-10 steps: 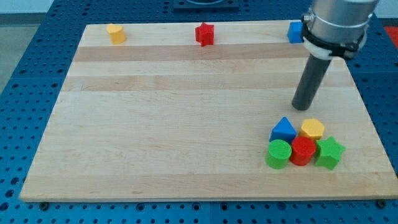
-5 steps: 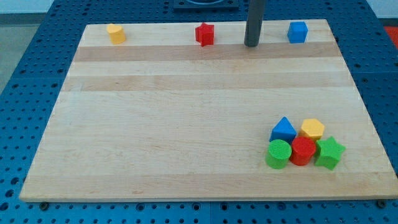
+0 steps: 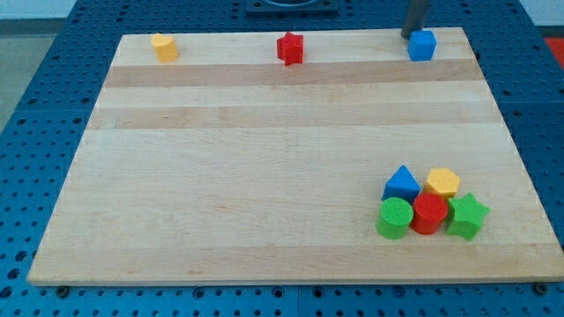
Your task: Move the blue cube closer to the group of blocks
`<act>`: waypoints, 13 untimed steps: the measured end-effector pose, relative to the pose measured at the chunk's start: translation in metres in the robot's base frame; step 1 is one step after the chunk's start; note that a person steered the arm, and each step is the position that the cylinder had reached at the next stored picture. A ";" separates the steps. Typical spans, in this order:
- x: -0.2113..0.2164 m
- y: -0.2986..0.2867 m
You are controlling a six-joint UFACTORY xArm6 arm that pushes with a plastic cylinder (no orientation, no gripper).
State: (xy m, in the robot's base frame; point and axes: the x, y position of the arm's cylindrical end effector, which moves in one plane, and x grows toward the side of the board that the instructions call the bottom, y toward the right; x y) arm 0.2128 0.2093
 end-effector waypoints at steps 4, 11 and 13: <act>0.070 0.004; 0.168 0.022; 0.224 0.022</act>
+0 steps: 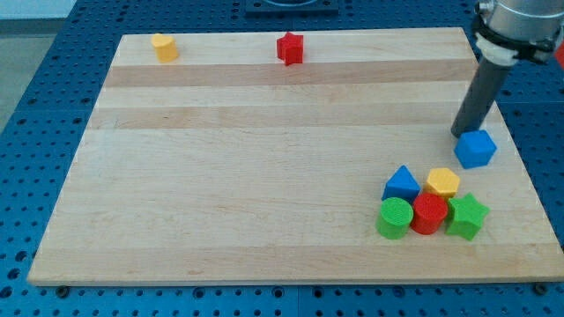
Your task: Move the blue cube closer to the group of blocks
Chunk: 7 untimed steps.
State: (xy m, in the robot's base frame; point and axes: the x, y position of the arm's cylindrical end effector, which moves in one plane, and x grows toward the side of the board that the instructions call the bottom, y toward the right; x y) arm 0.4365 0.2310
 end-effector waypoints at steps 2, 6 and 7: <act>0.027 0.000; 0.071 0.000; 0.071 0.000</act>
